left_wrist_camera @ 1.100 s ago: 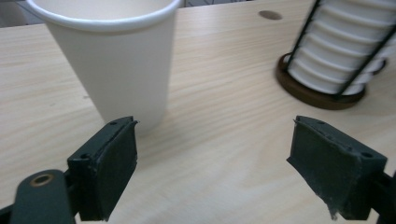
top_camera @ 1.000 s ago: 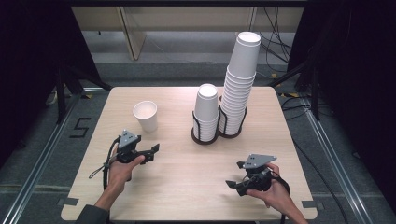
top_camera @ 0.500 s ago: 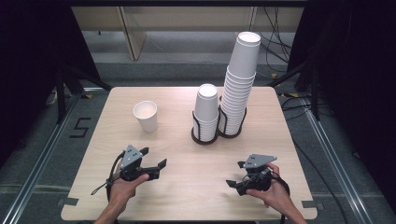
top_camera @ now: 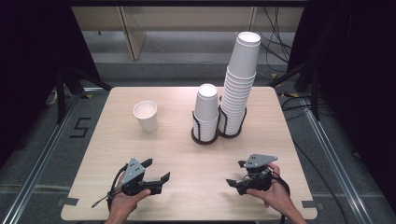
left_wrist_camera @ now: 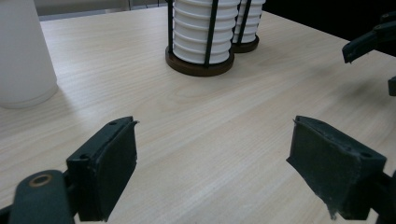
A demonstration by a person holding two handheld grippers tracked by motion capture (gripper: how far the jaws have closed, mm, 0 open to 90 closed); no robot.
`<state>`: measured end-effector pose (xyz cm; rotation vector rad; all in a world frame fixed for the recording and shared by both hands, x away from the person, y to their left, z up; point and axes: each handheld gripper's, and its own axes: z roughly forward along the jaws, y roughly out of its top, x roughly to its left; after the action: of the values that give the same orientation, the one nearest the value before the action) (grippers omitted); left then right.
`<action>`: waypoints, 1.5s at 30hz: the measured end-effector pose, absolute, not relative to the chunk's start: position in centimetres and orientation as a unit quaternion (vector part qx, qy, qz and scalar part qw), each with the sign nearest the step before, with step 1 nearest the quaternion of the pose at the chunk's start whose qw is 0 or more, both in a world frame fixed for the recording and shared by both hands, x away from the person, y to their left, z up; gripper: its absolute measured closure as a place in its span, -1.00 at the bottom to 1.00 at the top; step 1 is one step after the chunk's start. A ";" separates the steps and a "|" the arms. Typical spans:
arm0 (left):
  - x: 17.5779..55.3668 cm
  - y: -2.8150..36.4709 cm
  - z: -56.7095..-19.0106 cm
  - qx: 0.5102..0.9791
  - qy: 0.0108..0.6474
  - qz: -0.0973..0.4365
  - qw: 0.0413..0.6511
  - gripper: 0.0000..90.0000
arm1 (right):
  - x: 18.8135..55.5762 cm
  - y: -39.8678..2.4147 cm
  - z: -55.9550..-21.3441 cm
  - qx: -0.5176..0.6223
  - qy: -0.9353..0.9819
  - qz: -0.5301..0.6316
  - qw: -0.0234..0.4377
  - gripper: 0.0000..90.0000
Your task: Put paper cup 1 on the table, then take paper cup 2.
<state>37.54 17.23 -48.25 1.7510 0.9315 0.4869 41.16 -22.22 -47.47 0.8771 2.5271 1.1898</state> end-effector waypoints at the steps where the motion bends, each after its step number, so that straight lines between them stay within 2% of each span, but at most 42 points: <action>1: 37.3 17.2 -48.2 0.732 0.390 0.206 0.520 -0.68 | 41.2 -22.2 -47.5 0.297 0.858 0.405 0.110 -0.63; 16: 35.1 16.8 -48.3 0.738 0.374 0.193 0.527 -0.68 | 41.3 -22.1 -47.5 0.300 0.856 0.407 0.104 -0.63; 25: 33.8 16.7 -48.5 0.746 0.370 0.197 0.518 -0.68 | 41.6 -22.6 -46.0 0.318 0.835 0.431 0.125 -0.64; 32: 33.9 16.6 -48.6 0.751 0.359 0.211 0.513 -0.68 | 42.9 -23.8 -42.7 0.337 0.809 0.453 0.162 -0.64; 37: 34.1 16.6 -48.9 0.753 0.363 0.210 0.508 -0.68 | 44.2 -24.5 -39.2 0.339 0.789 0.481 0.175 -0.65; 41: 34.2 16.5 -49.0 0.752 0.366 0.208 0.507 -0.68 | 45.4 -25.1 -36.0 0.342 0.770 0.497 0.208 -0.65; 45: 34.2 16.3 -49.0 0.754 0.363 0.214 0.503 -0.68 | 46.8 -26.0 -33.4 0.356 0.744 0.526 0.208 -0.65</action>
<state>34.20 16.30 -49.02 1.8217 0.8765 0.5177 46.80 -26.04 -33.41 0.9900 2.0705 1.4641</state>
